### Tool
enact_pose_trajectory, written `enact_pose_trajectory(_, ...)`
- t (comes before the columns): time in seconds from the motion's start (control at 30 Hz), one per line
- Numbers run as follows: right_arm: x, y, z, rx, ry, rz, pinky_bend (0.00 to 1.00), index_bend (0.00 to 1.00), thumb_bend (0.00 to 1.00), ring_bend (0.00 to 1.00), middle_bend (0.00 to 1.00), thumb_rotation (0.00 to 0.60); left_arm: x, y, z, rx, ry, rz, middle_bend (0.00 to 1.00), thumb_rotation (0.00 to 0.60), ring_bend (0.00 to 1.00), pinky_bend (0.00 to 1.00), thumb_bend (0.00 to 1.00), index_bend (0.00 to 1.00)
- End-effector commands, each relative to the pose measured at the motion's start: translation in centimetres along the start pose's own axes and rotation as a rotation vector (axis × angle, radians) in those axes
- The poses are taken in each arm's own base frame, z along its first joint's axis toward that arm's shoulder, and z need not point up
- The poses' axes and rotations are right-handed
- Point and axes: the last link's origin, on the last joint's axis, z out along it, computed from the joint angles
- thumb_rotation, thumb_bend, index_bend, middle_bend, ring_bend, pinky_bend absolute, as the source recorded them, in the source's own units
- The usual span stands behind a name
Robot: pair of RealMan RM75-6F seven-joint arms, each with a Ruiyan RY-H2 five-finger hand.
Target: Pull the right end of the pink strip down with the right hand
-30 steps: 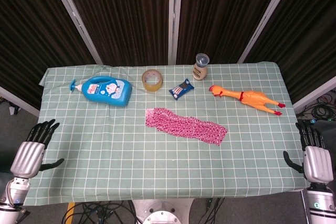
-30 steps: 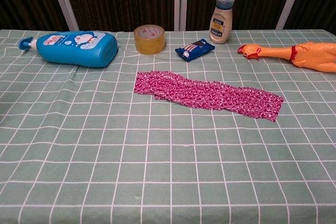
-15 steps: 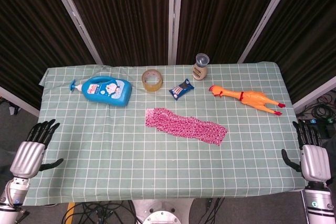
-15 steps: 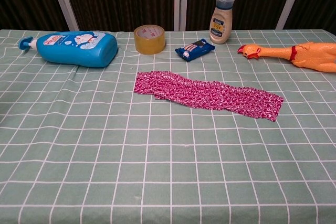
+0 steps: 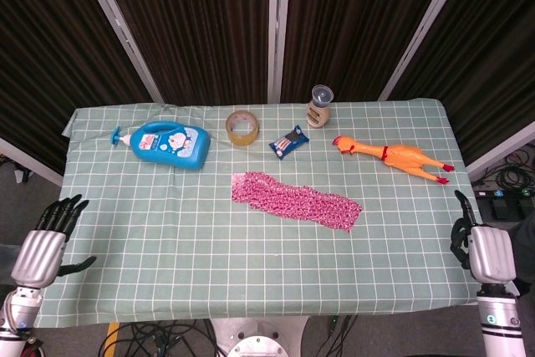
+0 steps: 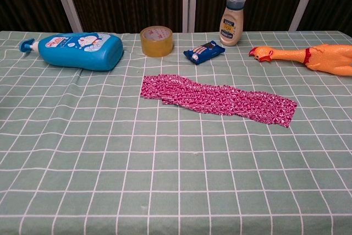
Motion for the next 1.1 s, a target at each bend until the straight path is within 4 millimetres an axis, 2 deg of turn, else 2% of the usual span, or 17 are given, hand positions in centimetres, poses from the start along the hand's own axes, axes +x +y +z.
enact_pose_trajectory(0.03, -1.8, -1.3, 0.6, 0.03, -0.069, -0.099, 0.73, 0.14, 1.0, 0.78, 0.86, 0.6, -0.1, -0.1, -0.1, 0.003, -0.003, 0.001, 0.02, 0.6, 0.0, 0.08, 0.09, 0.03)
enact_pose_trajectory(0.23, -4.9, -4.8, 1.7, 0.115, -0.266, -0.208, 0.74, 0.14, 1.0, 0.79, 0.87, 0.6, -0.4, -0.3, -0.1, 0.016, -0.008, -0.008, 0.02, 0.6, 0.0, 0.08, 0.09, 0.03)
enact_pose_trajectory(0.4, -7.3, -8.3, 2.4, 0.175, -0.409, -0.199, 0.74, 0.16, 1.0, 0.8, 0.88, 0.6, -0.6, -0.8, -0.1, 0.029, -0.013, -0.018, 0.02, 0.6, 0.0, 0.08, 0.09, 0.03)
enact_pose_trajectory(0.5, -8.6, -9.5, 2.8, 0.187, -0.455, -0.216, 0.74, 0.17, 1.0, 0.8, 0.88, 0.6, -0.4, -1.2, -0.1, 0.037, -0.011, -0.022, 0.02, 0.6, 0.0, 0.08, 0.09, 0.03)
enact_pose_trajectory(0.7, -10.6, -10.7, 3.5, 0.173, -0.494, -0.256, 0.74, 0.18, 1.0, 0.8, 0.88, 0.6, -0.2, -1.8, -0.2, 0.048, -0.006, -0.032, 0.02, 0.6, 0.0, 0.08, 0.09, 0.03)
enact_pose_trajectory(1.1, -12.1, -11.3, 4.9, 0.106, -0.499, -0.285, 0.74, 0.16, 1.0, 0.8, 0.88, 0.6, -0.4, -2.3, -0.1, 0.048, -0.021, -0.036, 0.02, 0.6, 0.0, 0.08, 0.09, 0.03)
